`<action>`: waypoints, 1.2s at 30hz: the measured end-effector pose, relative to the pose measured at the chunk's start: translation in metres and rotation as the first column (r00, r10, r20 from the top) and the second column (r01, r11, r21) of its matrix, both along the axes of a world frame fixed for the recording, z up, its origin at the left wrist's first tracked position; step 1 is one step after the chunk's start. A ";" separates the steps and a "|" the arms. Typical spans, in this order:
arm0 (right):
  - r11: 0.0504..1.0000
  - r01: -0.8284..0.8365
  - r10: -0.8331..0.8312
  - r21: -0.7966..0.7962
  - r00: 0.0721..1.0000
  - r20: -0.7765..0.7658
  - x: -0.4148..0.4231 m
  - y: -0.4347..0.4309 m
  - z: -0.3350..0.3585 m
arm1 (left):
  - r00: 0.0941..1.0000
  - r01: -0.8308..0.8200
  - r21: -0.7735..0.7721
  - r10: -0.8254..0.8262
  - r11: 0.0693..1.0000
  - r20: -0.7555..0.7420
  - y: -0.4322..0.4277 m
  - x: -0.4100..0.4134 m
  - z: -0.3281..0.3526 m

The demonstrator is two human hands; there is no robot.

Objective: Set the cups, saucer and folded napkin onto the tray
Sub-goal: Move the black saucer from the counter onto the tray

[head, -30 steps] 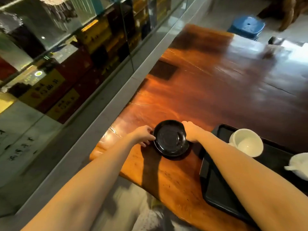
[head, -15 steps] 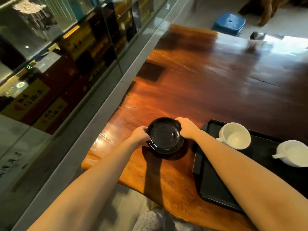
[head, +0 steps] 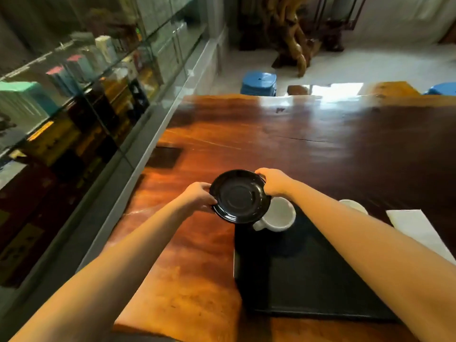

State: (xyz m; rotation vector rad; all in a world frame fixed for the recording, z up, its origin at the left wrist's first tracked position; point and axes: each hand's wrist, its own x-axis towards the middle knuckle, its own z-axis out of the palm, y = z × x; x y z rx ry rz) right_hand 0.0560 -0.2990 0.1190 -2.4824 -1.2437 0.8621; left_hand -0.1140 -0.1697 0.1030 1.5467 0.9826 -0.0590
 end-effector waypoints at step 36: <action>0.944 0.324 -0.329 -0.060 0.918 -0.220 0.077 -0.332 -0.113 | 0.927 0.237 0.010 -0.223 0.972 -0.301 -0.295 0.114 -0.102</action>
